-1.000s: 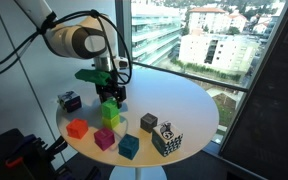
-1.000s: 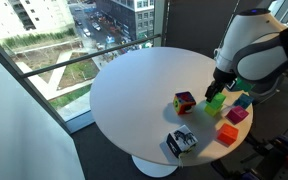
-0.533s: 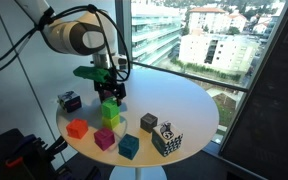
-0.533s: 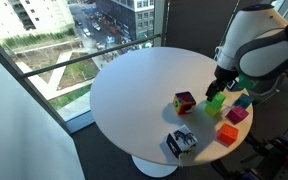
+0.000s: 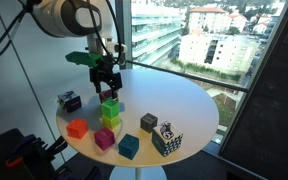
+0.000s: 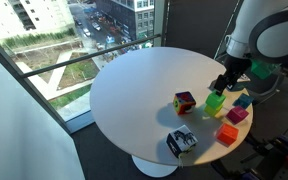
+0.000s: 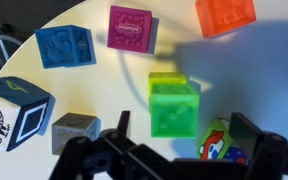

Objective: Pick up the green block and put it on the lime green block

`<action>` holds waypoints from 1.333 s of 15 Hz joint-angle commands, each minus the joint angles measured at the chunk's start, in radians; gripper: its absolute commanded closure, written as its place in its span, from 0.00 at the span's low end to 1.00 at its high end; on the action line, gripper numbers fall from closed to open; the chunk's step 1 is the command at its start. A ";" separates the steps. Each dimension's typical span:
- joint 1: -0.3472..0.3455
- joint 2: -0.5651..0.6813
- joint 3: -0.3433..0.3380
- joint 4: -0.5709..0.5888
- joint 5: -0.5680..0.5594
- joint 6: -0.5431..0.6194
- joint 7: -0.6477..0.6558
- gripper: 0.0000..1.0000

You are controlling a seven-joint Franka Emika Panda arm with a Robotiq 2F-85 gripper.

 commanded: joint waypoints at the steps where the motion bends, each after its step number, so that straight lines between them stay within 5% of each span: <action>1: -0.008 -0.089 0.012 -0.022 -0.007 -0.124 0.028 0.00; 13: -0.011 -0.301 0.012 0.001 0.031 -0.504 0.002 0.00; 20: -0.008 -0.426 0.004 -0.003 0.079 -0.536 -0.017 0.00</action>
